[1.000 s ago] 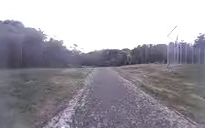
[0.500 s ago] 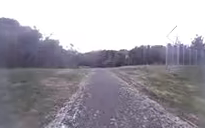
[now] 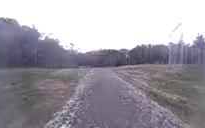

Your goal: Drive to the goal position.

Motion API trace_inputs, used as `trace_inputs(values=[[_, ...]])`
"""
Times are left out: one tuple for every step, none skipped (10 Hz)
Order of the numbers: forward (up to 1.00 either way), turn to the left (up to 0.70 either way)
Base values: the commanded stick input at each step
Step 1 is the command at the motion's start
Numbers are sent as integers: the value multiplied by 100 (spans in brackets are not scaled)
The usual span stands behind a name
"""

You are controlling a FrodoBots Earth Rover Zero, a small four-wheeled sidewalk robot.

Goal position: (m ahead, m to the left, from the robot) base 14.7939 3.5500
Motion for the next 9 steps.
trace_inputs(values=[[70,0],[70,-9],[70,-5],[70,-1],[70,-1],[70,0],[70,-3],[70,-8],[70,-8]])
